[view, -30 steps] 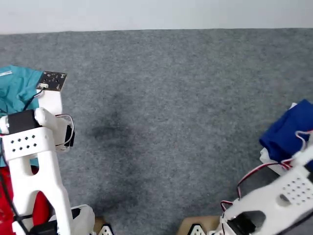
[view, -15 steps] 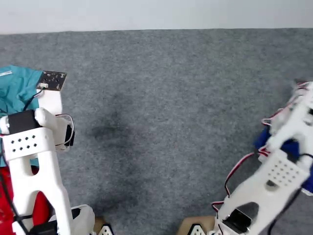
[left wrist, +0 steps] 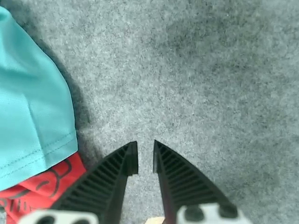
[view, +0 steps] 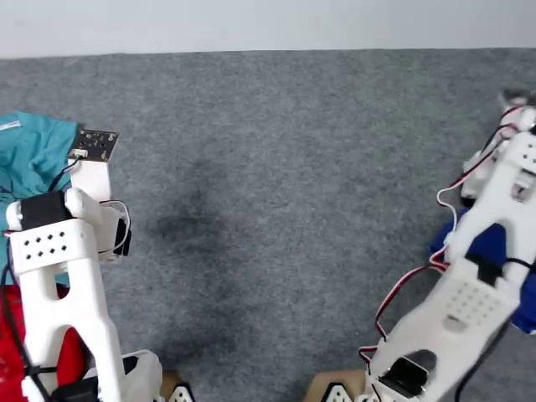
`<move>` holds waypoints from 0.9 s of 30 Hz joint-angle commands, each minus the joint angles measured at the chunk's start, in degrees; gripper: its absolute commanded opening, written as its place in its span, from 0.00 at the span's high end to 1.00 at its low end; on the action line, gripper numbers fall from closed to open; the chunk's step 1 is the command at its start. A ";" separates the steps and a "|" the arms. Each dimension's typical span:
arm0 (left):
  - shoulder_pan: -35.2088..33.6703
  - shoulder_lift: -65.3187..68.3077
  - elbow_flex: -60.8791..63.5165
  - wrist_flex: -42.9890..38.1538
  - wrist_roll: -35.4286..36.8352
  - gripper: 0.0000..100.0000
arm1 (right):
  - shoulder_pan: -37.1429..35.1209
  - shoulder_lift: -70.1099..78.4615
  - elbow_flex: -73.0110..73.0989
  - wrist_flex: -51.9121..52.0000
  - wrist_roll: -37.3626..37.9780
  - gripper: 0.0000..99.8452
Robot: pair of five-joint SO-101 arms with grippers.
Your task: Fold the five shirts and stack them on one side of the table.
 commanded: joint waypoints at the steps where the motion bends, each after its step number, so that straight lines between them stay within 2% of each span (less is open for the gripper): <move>1: 0.35 -1.93 -1.27 -0.62 0.35 0.92 | -1.01 -10.68 -3.08 2.33 -0.70 0.99; 4: 0.00 -1.93 -3.91 -0.44 0.70 0.92 | -0.92 -16.31 -0.35 2.42 -0.70 0.99; 8: -0.35 -1.32 -8.48 -1.05 0.79 0.92 | -1.71 -23.16 12.48 2.33 -0.70 0.99; 13: -6.95 -1.23 -13.67 -3.87 0.18 0.91 | -1.89 -31.96 29.80 2.24 -0.70 0.99; 21: -18.02 10.90 -19.56 -4.48 -12.75 0.86 | -1.89 -37.58 42.20 1.98 -0.35 0.99; 27: -23.82 21.80 -24.31 -4.84 -16.44 0.78 | -2.07 -37.58 45.54 1.98 -0.35 0.99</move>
